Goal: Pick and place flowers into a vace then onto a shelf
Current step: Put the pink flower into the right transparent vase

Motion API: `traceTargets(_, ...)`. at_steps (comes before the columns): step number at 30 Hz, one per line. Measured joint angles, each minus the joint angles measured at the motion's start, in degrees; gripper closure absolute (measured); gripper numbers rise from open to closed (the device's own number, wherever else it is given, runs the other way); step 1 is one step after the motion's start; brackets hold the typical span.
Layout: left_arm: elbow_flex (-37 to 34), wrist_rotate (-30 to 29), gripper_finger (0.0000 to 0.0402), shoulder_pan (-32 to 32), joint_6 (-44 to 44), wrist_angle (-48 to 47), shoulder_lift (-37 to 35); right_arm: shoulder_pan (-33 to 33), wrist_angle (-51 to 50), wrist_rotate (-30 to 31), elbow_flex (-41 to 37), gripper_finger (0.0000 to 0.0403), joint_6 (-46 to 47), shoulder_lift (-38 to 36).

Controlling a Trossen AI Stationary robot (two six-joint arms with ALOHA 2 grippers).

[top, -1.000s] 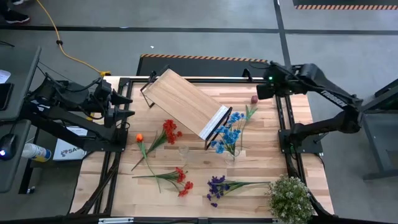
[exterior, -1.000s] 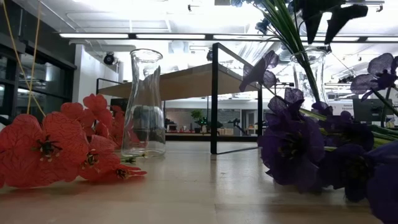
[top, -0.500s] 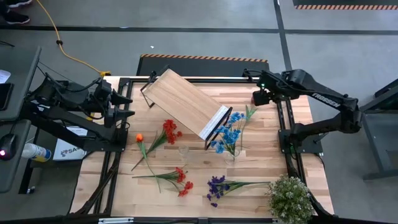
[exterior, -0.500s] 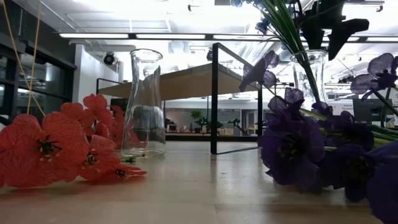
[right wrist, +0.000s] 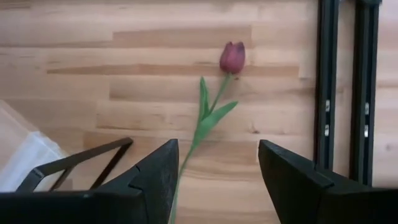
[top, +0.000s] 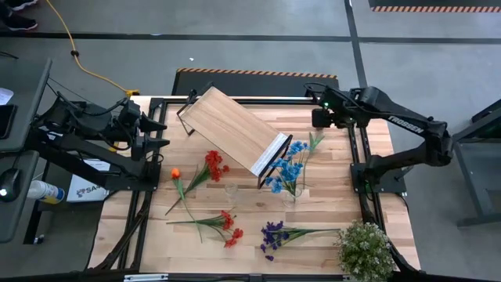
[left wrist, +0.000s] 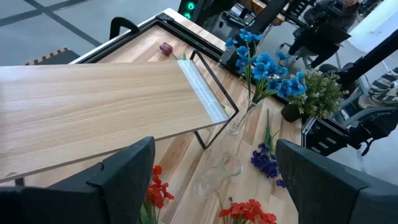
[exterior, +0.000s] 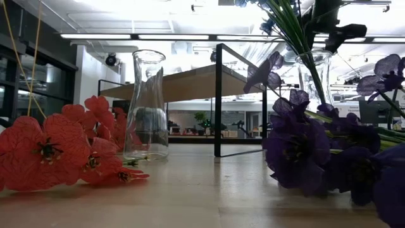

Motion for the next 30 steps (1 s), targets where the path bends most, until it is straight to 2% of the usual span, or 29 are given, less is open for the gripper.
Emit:
traceTargets(4, 0.0, 0.0, 0.0034, 0.0, 0.0, 0.0, 0.0, 0.0, -0.3, -1.4, 0.0, 0.019, 1.5, 2.9)
traceTargets(9, 0.0, 0.0, 0.0034, 0.0, 0.0, 0.0, 0.0, -0.1, -0.5, -0.1, 0.0, 0.0196, 2.7, 7.3)
traceTargets(15, 0.0, 0.0, 0.0034, 0.0, 0.0, 0.0, 0.0, -3.7, -2.2, -0.9, 0.0, 0.0203, 2.3, 11.1)
traceTargets(30, 0.0, 0.0, 0.0034, 0.0, 0.0, 0.0, 0.0, -13.2, 1.4, -6.5, 0.0, 0.0211, -4.1, 12.8)
